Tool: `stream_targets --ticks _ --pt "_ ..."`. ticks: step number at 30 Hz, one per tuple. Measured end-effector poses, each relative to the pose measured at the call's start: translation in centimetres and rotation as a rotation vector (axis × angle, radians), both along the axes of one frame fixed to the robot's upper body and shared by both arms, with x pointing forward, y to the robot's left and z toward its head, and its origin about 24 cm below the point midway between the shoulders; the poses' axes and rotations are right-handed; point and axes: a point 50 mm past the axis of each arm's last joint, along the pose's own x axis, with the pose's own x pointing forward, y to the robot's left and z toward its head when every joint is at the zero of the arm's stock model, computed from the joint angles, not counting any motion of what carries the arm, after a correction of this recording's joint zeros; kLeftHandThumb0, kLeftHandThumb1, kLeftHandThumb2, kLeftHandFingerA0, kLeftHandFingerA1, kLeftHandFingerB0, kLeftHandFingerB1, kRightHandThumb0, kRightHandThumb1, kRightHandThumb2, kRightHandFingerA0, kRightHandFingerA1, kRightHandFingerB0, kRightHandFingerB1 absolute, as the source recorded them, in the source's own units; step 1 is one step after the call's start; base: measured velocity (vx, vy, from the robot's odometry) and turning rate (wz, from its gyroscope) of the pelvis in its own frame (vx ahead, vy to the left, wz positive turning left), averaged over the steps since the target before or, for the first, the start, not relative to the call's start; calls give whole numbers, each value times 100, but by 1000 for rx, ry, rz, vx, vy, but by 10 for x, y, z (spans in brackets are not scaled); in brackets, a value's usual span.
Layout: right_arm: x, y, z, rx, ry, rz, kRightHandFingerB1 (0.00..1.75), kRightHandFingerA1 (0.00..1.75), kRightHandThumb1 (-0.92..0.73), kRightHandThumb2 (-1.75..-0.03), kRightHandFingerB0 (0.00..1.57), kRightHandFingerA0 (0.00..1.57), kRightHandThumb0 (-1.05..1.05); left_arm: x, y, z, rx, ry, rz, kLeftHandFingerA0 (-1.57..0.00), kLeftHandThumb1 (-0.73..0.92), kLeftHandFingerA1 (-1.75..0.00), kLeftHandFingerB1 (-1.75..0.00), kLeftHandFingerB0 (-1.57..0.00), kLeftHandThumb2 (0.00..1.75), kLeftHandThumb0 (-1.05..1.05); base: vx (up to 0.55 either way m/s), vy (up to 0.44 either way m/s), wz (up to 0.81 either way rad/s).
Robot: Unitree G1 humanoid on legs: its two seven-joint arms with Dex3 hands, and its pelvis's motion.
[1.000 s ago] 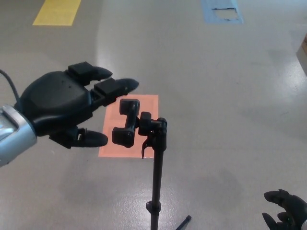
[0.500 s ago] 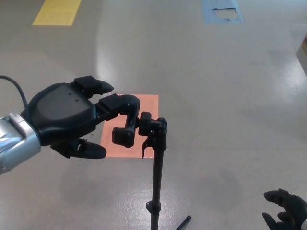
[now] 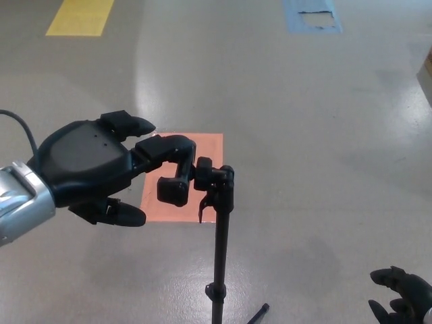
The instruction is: The robot uses its left hand to grab the top of a phone stand kept on the floor and tilt it upwards to adjust its angle
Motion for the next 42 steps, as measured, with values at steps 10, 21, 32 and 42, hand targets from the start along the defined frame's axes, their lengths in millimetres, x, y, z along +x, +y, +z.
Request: stream_targets --ticks 10,21,32,42 --pt "3 1 2 -4 -2 12 47 48 -60 -111 0 0 -32 5 4 -5 11 9 18 -16 92 -27 -19 -1 68 -87 0 0 0" --pt "7 4 5 -7 2 34 47 48 -60 -111 0 0 -32 6 5 -9 20 4 19 -18 76 -38 -17 0 111 -93 0 0 0" --pt "10 5 7 -6 -2 45 47 48 -60 -110 0 0 -32 4 3 -14 37 12 8 -14 80 -29 -17 -1 81 -93 0 0 0" --pt "11 5 8 -2 -8 39 47 48 -60 -110 0 0 -32 -1 0 -25 45 46 -4 -12 76 -36 -16 0 111 -90 0 0 0"
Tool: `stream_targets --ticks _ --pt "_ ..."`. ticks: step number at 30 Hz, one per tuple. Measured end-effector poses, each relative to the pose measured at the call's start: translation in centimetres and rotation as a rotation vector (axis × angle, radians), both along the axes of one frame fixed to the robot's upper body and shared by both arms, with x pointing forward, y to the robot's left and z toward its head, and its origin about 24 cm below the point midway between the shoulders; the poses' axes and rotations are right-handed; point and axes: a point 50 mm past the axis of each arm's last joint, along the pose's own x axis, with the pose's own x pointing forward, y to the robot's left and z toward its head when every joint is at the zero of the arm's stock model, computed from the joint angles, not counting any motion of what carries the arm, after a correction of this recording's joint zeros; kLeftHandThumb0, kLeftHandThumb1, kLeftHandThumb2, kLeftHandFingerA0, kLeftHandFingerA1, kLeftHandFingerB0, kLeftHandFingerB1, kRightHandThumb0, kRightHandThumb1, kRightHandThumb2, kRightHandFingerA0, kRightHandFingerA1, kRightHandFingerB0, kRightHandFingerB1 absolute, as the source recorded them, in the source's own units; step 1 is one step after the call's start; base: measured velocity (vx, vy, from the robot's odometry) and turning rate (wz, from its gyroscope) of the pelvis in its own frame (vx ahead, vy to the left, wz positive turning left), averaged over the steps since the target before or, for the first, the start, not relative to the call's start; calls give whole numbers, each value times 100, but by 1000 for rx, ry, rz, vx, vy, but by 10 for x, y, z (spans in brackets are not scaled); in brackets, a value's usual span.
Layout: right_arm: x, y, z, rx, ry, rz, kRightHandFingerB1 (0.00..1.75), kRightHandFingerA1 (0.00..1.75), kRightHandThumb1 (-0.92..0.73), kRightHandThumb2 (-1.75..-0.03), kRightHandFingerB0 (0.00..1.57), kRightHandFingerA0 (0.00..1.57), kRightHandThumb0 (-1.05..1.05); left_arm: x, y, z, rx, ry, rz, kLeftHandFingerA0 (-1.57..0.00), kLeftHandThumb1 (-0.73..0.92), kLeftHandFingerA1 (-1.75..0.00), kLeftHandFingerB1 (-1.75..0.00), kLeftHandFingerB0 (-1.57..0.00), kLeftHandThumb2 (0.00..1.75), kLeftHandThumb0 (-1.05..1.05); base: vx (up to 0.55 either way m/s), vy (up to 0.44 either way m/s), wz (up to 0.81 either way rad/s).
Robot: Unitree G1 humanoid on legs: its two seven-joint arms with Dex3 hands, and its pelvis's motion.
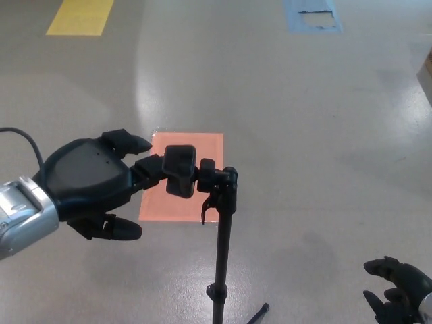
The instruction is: The robot uses its left hand to grab the top of a phone stand kept on the floor and tilt it upwards to adjust its angle
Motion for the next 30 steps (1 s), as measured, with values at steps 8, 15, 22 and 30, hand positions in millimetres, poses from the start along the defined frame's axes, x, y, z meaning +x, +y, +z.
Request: stream_targets --ticks 8,15,22,30 --pt "1 0 1 1 -5 -1 47 48 -60 -110 0 0 -32 -2 -2 -5 2 13 -8 -14 76 -38 -16 0 111 -91 0 0 0" --pt "3 0 3 2 -11 -2 47 48 -59 -110 0 0 -33 -3 -2 -6 1 17 -8 -8 78 -32 -16 -7 114 -91 0 0 0" --pt "5 1 4 4 -13 -2 47 48 -59 -110 0 0 -32 6 6 -6 0 28 39 -16 75 -37 -15 0 111 -92 0 0 0" --pt "5 1 5 4 -12 0 47 48 -60 -110 0 0 -32 30 41 -5 -21 65 231 -15 92 -27 -17 0 69 -85 0 0 0"
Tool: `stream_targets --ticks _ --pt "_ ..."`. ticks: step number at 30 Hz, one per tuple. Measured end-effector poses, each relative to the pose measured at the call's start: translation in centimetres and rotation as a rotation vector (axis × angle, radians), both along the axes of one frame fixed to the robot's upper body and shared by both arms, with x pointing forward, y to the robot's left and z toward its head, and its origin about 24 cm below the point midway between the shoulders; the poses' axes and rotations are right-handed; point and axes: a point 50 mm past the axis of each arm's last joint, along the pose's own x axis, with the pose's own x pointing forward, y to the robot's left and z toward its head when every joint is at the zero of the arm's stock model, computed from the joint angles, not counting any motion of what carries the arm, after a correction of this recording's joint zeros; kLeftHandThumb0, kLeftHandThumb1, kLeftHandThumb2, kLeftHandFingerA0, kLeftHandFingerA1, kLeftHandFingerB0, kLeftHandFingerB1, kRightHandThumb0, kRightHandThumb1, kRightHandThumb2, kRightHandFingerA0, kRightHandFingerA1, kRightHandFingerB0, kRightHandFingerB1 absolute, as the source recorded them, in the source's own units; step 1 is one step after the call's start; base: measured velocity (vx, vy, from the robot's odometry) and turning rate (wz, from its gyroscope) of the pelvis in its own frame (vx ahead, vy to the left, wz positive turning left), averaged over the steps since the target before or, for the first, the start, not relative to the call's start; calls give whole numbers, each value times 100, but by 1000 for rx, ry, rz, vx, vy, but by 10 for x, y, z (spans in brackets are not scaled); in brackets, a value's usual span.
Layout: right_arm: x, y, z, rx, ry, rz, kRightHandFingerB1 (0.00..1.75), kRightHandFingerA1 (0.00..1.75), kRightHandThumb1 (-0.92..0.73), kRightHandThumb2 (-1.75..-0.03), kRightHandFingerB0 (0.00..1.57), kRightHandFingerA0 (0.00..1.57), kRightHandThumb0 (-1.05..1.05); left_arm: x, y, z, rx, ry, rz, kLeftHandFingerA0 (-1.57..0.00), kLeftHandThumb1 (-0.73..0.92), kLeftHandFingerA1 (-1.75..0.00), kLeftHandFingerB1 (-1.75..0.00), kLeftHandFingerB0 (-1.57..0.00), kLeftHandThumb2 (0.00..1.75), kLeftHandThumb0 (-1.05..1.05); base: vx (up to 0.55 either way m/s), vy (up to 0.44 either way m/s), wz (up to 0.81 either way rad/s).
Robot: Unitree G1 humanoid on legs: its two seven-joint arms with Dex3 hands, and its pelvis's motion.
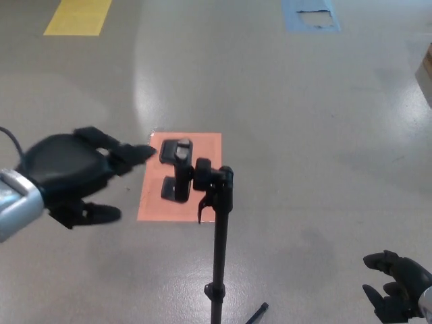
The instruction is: The robot uses its left hand to grab the top of a phone stand kept on the floor and tilt it upwards to adjust its angle
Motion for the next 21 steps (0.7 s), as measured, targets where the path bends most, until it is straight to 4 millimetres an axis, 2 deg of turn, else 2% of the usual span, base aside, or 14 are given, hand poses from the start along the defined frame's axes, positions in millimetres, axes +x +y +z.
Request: stream_targets --ticks 4,5,9,10,13,14,15,18,19,21 --pt "0 0 0 -1 2 1 47 48 -60 -110 0 0 -32 8 18 1 -14 16 93 -15 92 -27 -16 0 71 -84 0 0 0" --pt "0 0 0 -1 2 1 47 48 -60 -110 0 0 -32 10 23 1 -16 20 117 -8 75 -35 -18 0 110 -83 0 0 0" --pt "0 0 0 1 3 1 47 48 -60 -110 0 0 -32 15 40 0 -26 37 206 -10 74 -36 -18 0 110 -84 0 0 0" --pt "0 0 0 1 3 1 47 48 -60 -110 0 0 -32 15 46 -1 -30 41 235 -16 92 -27 -19 0 73 -89 0 0 0" --pt "0 0 0 1 3 1 47 48 -60 -110 0 0 -32 16 59 -4 -37 53 300 -16 92 -27 -19 0 73 -89 0 0 0" --pt "0 0 0 1 3 1 47 48 -60 -110 0 0 -32 15 63 -6 -39 56 322 -14 92 -26 -16 0 74 -89 0 0 0" --pt "0 0 0 0 4 1 47 48 -60 -110 0 0 -32 14 70 -9 -43 60 356 -10 75 -36 -18 0 111 -85 0 0 0" --pt "0 0 0 0 4 1 47 48 -60 -110 0 0 -32 13 75 -11 -44 63 386 -11 75 -34 -18 0 111 -86 0 0 0" --pt "0 0 0 0 5 0 47 48 -60 -110 0 0 -32 12 78 -13 -43 65 399 -15 91 -26 -16 0 76 -92 0 0 0" --pt "0 0 0 1 5 0 47 48 -60 -110 0 0 -32 10 83 -17 -37 77 430 -15 91 -26 -16 0 76 -92 0 0 0"
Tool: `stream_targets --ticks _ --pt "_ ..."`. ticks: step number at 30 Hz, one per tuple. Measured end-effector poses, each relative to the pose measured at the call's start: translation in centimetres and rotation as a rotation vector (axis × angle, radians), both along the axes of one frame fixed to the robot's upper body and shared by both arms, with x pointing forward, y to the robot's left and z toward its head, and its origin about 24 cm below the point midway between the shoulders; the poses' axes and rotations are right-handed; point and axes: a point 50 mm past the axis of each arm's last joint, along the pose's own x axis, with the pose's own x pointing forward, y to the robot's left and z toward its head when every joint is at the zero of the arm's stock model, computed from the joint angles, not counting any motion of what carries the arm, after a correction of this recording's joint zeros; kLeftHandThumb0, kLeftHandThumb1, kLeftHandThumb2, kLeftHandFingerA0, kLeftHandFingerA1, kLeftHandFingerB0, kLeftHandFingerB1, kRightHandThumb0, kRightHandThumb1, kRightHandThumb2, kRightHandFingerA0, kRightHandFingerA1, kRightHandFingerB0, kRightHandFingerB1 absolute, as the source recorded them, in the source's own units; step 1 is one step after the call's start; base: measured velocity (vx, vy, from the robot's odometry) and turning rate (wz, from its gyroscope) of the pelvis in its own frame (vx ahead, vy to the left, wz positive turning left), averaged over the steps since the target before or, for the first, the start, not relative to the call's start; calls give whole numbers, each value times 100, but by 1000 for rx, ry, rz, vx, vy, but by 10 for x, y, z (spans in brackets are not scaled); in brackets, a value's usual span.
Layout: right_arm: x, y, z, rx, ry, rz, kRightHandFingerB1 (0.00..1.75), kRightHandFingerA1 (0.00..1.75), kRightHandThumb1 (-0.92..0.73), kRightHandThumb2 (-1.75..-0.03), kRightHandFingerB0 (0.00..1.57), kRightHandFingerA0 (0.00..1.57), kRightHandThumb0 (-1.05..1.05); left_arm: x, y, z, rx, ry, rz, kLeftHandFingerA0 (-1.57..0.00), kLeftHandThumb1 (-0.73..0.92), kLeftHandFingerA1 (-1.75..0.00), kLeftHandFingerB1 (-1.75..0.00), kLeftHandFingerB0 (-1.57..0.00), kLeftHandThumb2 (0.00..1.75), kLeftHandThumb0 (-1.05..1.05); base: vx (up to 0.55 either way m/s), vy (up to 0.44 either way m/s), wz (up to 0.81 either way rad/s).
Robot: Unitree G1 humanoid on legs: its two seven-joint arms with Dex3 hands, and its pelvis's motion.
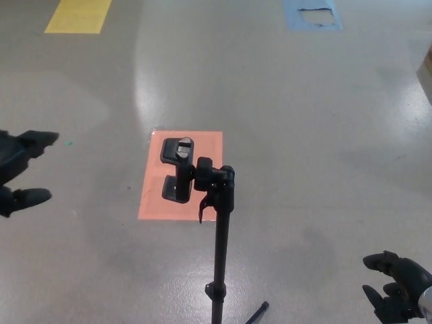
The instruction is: The robot uses its left hand to grab the top of a phone stand kept on the floor and tilt it upwards to adjust its angle
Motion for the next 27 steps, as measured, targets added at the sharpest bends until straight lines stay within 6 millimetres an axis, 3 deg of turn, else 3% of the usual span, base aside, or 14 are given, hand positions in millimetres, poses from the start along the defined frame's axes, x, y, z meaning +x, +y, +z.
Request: stream_targets --ticks 1,2,5,6,7,8,9,10,11,12,13,14,15,27 --pt "0 0 0 0 0 0 47 48 -60 -110 0 0 -32 -1 2 -2 2 7 14 -14 92 -26 -19 0 72 -89 0 0 0" --pt "0 0 0 0 0 0 47 48 -60 -110 0 0 -32 -1 3 -4 3 10 21 -9 76 -31 -16 0 114 -88 0 0 0" --pt "0 0 0 0 1 0 47 48 -60 -110 0 0 -32 -3 4 -10 -4 18 43 -9 76 -32 -16 0 114 -88 0 0 0" --pt "0 0 0 0 1 0 47 48 -60 -110 0 0 -32 -5 5 -14 -9 23 52 -16 91 -27 -19 0 73 -90 0 0 0" --pt "0 0 0 0 1 0 47 48 -60 -110 0 0 -32 -6 6 -16 -14 26 60 -16 91 -27 -19 0 73 -90 0 0 0" --pt "0 0 0 0 1 0 47 48 -60 -110 0 0 -32 -8 7 -19 -26 30 74 -12 76 -42 -17 0 113 -88 0 0 0" --pt "0 0 0 0 1 0 47 48 -60 -110 0 0 -32 -9 8 -21 -31 32 80 -21 90 -30 -18 0 75 -94 0 0 0" --pt "0 0 0 0 1 0 47 48 -60 -110 0 0 -32 -12 10 -25 -45 39 94 -21 90 -30 -18 0 75 -94 0 0 0" --pt "0 0 0 0 2 0 47 48 -60 -110 0 0 -32 -15 12 -30 -62 49 111 -16 74 -43 -20 -3 108 -88 0 0 0" --pt "0 0 0 0 2 0 47 48 -60 -110 0 0 -32 -17 13 -34 -73 56 123 -16 74 -43 -20 -3 108 -88 0 0 0" --pt "0 0 0 0 2 0 47 48 -60 -110 0 0 -32 -20 14 -38 -90 62 140 -24 92 -29 -20 0 71 -89 0 0 0" --pt "0 0 0 -1 3 1 47 48 -60 -110 0 0 -32 -23 15 -41 -111 64 156 -24 92 -29 -20 0 71 -89 0 0 0" --pt "0 0 0 -1 3 1 47 48 -60 -110 0 0 -32 -24 16 -43 -122 65 165 -16 73 -43 -22 -2 108 -86 0 0 0" --pt "0 0 0 -1 3 0 47 48 -60 -110 0 0 -32 -50 21 -78 -338 84 311 -16 72 -42 -24 -3 106 -88 0 0 0"
